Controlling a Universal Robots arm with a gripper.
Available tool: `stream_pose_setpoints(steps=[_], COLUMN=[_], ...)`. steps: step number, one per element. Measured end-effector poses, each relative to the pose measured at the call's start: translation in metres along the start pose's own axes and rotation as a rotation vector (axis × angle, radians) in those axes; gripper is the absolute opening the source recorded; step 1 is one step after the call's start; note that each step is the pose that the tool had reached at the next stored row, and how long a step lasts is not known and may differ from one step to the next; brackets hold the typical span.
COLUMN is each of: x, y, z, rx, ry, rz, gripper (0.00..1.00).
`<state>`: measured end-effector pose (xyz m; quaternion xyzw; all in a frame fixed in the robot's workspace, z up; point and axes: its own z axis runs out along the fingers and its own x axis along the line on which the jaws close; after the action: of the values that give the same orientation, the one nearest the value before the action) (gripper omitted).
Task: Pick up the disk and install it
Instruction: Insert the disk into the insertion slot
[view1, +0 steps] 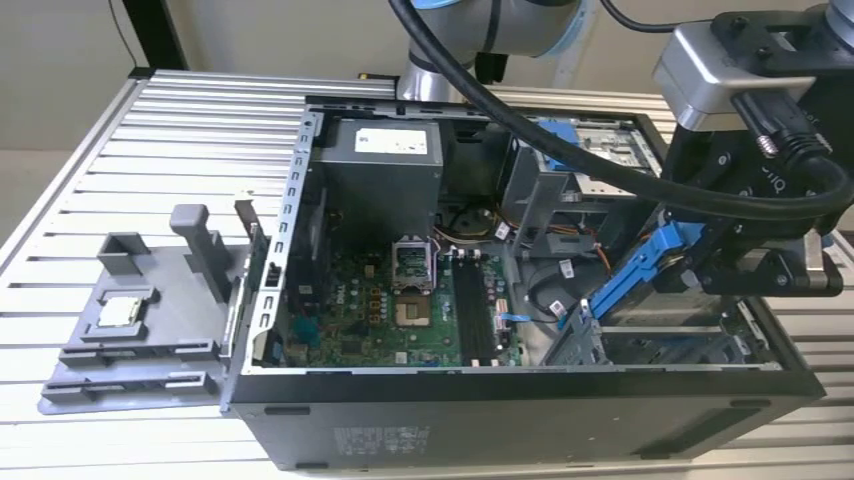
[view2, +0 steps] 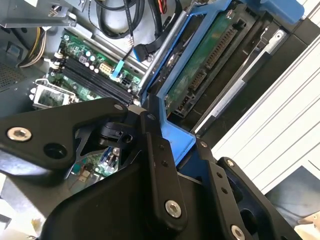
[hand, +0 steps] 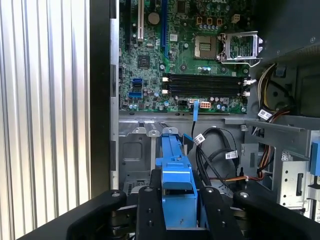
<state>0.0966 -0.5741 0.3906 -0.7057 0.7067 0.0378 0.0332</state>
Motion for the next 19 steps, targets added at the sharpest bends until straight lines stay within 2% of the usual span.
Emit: stream_pose_setpoints(steps=[1,15,19], x=[0.0000,-0.0001,-0.0016], y=[0.0000,0.0000,-0.0023], z=[-0.0001,0.0001,0.0003], rx=[-0.0001,-0.0002,-0.0003], ry=[0.0002,0.0000,0.0000], rz=[0.000,0.000,-0.001], gripper=[1.00,1.00,1.00])
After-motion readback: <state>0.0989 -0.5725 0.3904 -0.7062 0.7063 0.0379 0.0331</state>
